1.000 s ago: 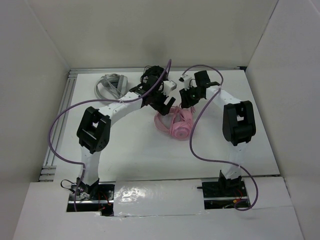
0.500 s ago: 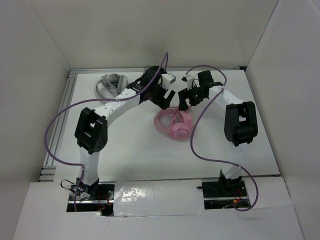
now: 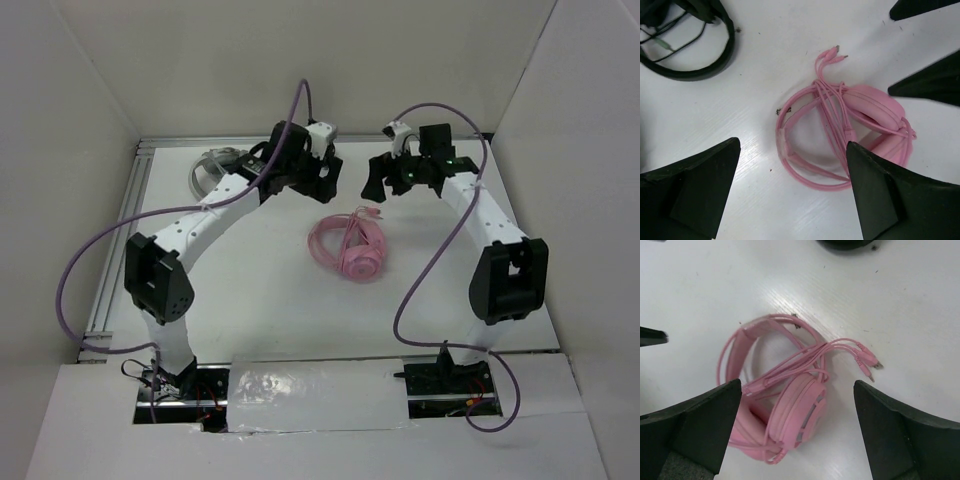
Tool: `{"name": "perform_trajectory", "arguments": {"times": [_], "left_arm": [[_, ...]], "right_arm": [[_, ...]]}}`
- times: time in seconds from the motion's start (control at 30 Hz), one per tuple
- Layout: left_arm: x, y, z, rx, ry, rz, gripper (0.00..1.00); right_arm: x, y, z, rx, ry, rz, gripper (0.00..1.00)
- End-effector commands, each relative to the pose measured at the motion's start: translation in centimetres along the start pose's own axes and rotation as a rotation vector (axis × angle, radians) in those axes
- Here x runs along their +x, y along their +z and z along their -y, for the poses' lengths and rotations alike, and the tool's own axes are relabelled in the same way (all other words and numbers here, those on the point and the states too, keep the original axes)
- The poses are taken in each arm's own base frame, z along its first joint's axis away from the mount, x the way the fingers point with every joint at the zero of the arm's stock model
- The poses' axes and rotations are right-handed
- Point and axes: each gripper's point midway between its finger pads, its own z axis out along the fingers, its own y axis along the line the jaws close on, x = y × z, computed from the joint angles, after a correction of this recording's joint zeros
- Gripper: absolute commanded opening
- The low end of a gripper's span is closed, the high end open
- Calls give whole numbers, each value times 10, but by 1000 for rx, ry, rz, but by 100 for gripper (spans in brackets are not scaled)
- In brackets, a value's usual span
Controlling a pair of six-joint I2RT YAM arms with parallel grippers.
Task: Wrap the headphones
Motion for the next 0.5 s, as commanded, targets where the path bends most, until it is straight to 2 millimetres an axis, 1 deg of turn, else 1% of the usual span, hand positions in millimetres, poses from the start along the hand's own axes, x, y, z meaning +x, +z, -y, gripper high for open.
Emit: {"name": "perform_trajectory", "arguments": {"times": [0.0, 0.03, 0.07, 0.1, 0.13, 0.17, 0.2, 0.23, 0.27, 0.3, 0.33, 0.37, 0.4, 0.43, 0.47], "left_arm": [[-44, -64, 1, -54, -114, 132, 99], [-44, -73, 1, -61, -128, 145, 99], [-28, -73, 0, -65, -152, 116, 99], [-29, -95, -1, -94, -209, 144, 99], [-9, -98, -9, -134, -245, 114, 99], [0, -105, -13, -156, -287, 110, 99], [4, -127, -22, -186, -366, 138, 99], [14, -134, -29, -199, -409, 131, 99], [42, -132, -36, -225, -457, 77, 99], [53, -149, -50, -262, -556, 78, 99], [77, -149, -55, -273, -614, 28, 99], [90, -151, -59, -287, -662, 2, 99], [98, -159, -67, -314, -728, 6, 99], [118, -162, -70, -345, -768, -46, 99], [125, -166, -73, -373, -814, -60, 99]], "right_arm": [[-29, -37, 1, 70, 126, 110, 100], [-35, -51, 2, 112, 175, 142, 100], [-39, -60, 7, 154, 208, 177, 100], [-40, -70, 14, 208, 242, 203, 100], [-40, -87, 11, 249, 241, 250, 100], [-38, -95, 10, 280, 239, 267, 100], [-37, -107, 9, 325, 276, 299, 100], [-31, -133, 19, 477, 319, 353, 100], [-27, -147, 23, 546, 353, 384, 100], [-23, -162, 24, 602, 399, 424, 100], [-15, -186, 23, 679, 424, 469, 100], [-9, -200, 26, 744, 450, 498, 100], [-6, -211, 24, 780, 503, 543, 100], [1, -226, 18, 812, 519, 578, 100], [5, -234, 17, 843, 521, 592, 100]]}}
